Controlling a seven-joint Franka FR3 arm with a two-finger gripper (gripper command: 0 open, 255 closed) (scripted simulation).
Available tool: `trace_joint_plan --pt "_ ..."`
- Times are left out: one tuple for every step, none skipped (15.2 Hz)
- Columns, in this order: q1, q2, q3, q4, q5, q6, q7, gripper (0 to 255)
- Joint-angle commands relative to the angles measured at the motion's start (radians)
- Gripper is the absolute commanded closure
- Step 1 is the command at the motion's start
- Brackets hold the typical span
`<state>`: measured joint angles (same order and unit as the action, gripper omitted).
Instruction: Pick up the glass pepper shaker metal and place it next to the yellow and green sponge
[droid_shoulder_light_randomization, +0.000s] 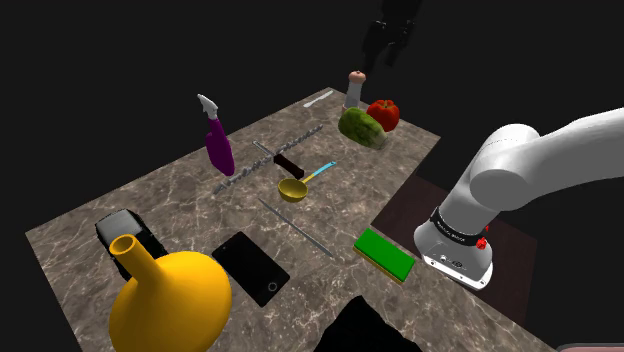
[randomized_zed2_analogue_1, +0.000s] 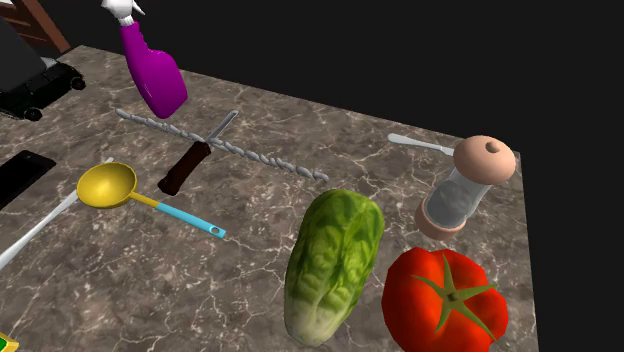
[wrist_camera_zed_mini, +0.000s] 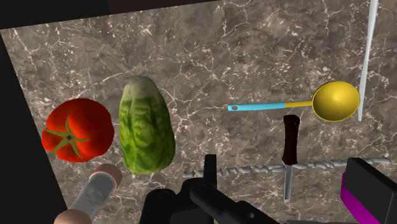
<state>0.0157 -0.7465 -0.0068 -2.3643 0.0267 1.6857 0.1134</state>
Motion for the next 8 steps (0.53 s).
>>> trace_joint_plan --pt "0.000 0.000 0.000 0.000 0.000 0.000 0.000 0" --pt "-0.007 0.021 -0.014 0.000 -0.011 0.021 -0.016 0" --pt "-0.014 0.043 -0.029 0.002 -0.021 0.042 -0.031 0" --pt "-0.021 0.066 -0.043 0.004 -0.030 0.063 -0.046 0" --pt "-0.027 0.090 -0.057 0.008 -0.039 0.084 -0.061 0" --pt "-0.034 0.115 -0.070 0.013 -0.047 0.105 -0.076 0" --pt "-0.040 0.140 -0.084 0.019 -0.055 0.125 -0.091 0" --pt "-0.046 0.167 -0.098 0.027 -0.062 0.145 -0.106 0"
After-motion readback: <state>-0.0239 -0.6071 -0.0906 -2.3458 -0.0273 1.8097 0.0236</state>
